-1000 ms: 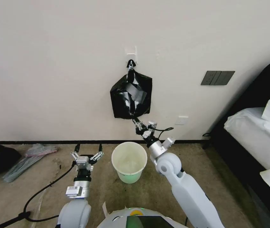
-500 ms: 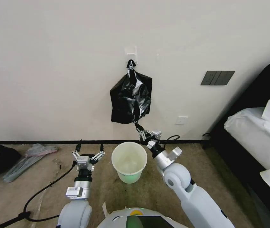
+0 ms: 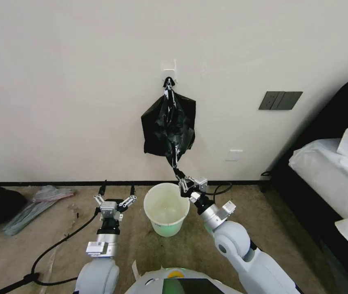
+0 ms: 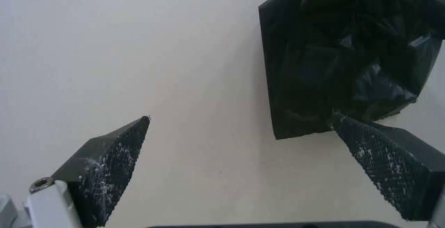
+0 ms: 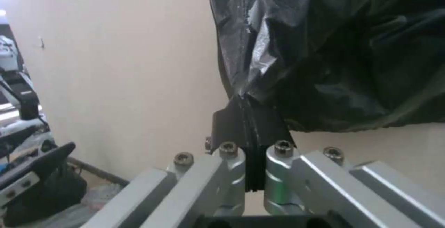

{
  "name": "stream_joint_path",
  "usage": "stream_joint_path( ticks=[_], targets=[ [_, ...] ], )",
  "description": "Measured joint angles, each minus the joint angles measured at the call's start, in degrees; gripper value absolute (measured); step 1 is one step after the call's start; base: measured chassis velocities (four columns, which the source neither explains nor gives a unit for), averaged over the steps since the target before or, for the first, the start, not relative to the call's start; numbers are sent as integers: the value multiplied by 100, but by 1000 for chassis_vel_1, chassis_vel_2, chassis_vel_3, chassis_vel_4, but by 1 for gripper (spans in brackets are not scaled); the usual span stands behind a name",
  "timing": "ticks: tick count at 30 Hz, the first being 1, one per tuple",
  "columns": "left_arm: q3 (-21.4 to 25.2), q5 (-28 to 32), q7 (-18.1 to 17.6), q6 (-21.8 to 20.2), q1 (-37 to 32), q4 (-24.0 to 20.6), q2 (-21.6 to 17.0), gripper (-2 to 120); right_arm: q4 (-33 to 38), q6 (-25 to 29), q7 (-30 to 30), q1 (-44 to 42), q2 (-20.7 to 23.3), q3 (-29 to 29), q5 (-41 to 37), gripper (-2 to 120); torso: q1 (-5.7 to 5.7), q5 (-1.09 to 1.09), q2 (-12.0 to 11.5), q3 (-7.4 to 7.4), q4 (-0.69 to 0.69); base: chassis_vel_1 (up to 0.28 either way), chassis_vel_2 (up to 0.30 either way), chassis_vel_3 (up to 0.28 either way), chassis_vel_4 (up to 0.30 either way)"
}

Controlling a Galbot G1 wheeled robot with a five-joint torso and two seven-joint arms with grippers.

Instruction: Place a trash bag onto the trash bin.

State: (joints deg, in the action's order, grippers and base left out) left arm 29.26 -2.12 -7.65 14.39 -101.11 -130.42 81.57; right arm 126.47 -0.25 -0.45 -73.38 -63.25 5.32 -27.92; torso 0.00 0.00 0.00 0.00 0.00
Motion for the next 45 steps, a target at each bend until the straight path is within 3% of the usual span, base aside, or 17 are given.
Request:
stream_joint_path(
  ticks=[25,32,37,39,40,43,45],
  targets=[
    [-44,-33,-2,-7,31,38,-1,100,-23,210,-124,-198,153,-28,419,0,0,0,0,0,0,0,0,0,0],
    [-92,-23,-4,-101,102,-51,-158,100,-113,145,-42,186,-101,99,307,0,0,0,0,1,1,0,0,0,0],
    [-198,283,-1,-570,452,-404,-756,100,-349,6,123,803,-518,158,172,0,0,-1,0,1,2,0,0,0,0],
    [-231,686,-2,-857,699,-567,-1315,100,-513,15,132,974,-587,167,336,0,0,-2,0,1,1,0,0,0,0],
    [-231,686,-2,-857,699,-567,-1315,100,-513,15,132,974,-587,167,336,0,0,-2,0,1,1,0,0,0,0],
    [-245,1206,-27,-1135,1028,-683,-2020,100,-651,67,130,1086,-608,142,610,0,0,-2,0,1,0,0,0,0,0],
    [-245,1206,-27,-1135,1028,-683,-2020,100,-651,67,130,1086,-608,142,610,0,0,-2,0,1,0,0,0,0,0]
  ],
)
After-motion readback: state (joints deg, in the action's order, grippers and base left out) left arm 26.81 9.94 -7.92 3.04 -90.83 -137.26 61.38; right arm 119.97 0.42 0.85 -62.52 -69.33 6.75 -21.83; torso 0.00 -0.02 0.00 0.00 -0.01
